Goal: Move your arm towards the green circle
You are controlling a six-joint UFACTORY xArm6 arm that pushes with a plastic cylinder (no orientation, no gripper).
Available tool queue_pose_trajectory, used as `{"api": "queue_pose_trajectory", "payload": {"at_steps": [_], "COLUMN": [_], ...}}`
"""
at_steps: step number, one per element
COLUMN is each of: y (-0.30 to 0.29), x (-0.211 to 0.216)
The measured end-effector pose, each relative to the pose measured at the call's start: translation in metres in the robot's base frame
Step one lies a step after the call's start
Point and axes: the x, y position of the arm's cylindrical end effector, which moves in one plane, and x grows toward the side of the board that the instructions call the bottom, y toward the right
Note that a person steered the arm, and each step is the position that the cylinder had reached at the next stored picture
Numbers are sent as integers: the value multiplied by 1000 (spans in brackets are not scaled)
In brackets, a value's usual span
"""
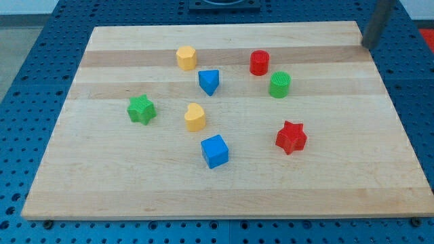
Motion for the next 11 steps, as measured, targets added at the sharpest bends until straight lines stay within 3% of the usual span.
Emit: {"api": "queue_pose_trajectory", "payload": {"at_steps": [1,2,5,6,7,8,9,10,11], "y": [-63,-142,-184,-268,-182,-43,-49,-141,-148], "x": [15,-16,-32,-37,-22,-9,-12,-13,42]}}
